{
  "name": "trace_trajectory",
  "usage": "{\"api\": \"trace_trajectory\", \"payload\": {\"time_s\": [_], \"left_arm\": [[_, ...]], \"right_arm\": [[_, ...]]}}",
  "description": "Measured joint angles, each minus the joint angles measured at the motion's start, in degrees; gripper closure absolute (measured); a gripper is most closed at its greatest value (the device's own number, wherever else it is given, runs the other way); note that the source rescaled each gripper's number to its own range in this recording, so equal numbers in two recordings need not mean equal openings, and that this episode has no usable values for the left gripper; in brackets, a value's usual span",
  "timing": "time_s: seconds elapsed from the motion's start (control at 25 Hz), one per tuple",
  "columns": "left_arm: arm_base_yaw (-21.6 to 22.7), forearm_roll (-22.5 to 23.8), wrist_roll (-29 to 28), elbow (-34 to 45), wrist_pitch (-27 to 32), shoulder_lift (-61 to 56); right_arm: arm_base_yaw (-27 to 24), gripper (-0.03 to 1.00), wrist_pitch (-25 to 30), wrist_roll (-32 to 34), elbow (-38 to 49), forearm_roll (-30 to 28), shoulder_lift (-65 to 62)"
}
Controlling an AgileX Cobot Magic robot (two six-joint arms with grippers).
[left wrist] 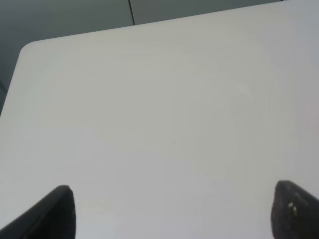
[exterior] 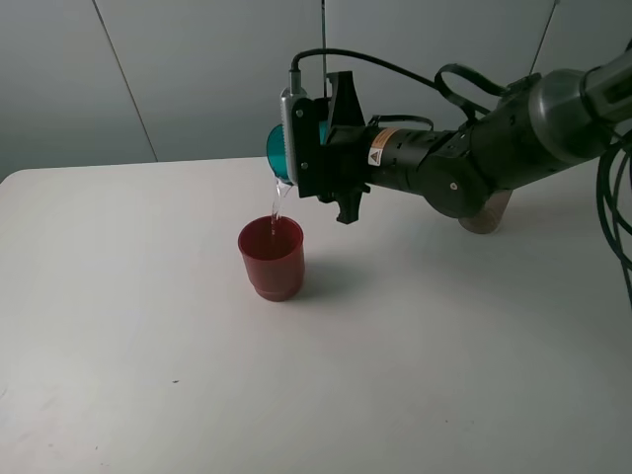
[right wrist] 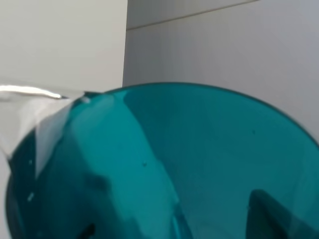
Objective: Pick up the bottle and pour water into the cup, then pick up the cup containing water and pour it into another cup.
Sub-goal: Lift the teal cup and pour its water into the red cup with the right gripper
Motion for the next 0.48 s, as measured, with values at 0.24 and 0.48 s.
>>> {"api": "trace_trajectory", "payload": {"time_s": [0.24, 0.48], "left_arm": [[0.00, 0.00, 0.00, 0.00, 0.00, 0.00], [0.00, 0.00, 0.00, 0.00, 0.00, 0.00]], "right_arm": [[0.00, 0.94, 0.00, -1.25, 0.00, 0.49, 0.00], [0.00, 0.94, 0.00, -2.93, 0.00, 0.87, 0.00]]}}
